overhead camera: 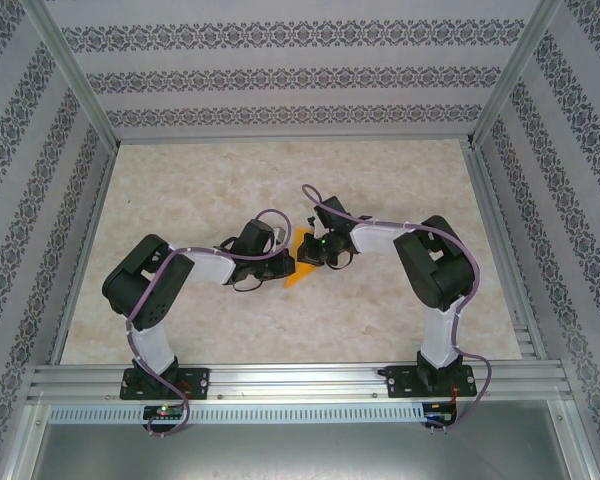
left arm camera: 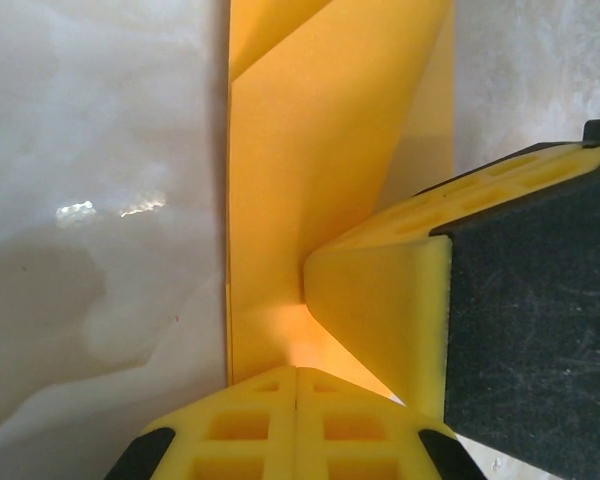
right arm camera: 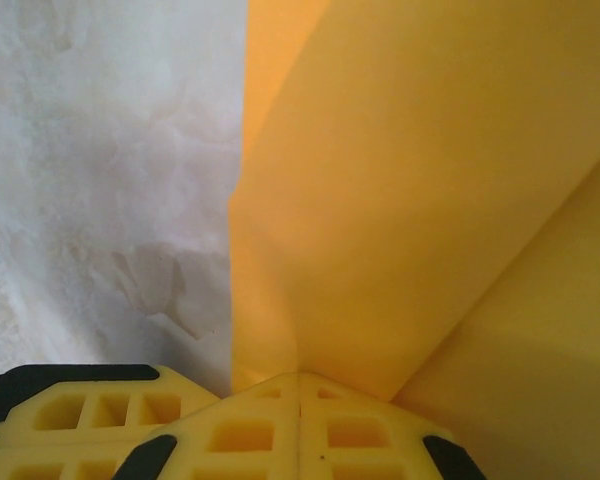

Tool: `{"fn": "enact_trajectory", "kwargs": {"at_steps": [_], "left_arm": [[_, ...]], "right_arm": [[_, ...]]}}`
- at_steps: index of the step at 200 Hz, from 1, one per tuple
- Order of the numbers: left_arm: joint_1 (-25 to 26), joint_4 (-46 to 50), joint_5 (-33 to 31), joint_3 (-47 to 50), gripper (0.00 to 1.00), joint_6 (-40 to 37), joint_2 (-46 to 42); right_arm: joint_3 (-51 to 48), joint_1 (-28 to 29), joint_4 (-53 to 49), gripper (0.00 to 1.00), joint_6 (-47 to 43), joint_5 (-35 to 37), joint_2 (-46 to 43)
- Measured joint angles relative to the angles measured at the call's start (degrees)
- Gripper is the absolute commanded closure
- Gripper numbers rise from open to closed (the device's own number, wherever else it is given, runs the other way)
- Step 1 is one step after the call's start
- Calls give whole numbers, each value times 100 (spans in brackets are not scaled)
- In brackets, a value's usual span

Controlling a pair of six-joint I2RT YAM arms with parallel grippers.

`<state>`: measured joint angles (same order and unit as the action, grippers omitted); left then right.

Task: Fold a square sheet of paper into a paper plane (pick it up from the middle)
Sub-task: Fourth fold the wing at the center of the table.

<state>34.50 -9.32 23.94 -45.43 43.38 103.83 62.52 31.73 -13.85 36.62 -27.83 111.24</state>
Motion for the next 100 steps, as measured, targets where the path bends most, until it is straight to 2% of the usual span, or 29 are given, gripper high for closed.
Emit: {"fn": "enact_trajectory", "kwargs": {"at_steps": [58,100], "left_arm": [[2,-17,4,0,100,-81,13],[2,-22,22,0,100,-129,17]], "right_arm": [[181,-439,0,97,-79,-400,223],[367,-804,4,97,-90,-247,299]]}}
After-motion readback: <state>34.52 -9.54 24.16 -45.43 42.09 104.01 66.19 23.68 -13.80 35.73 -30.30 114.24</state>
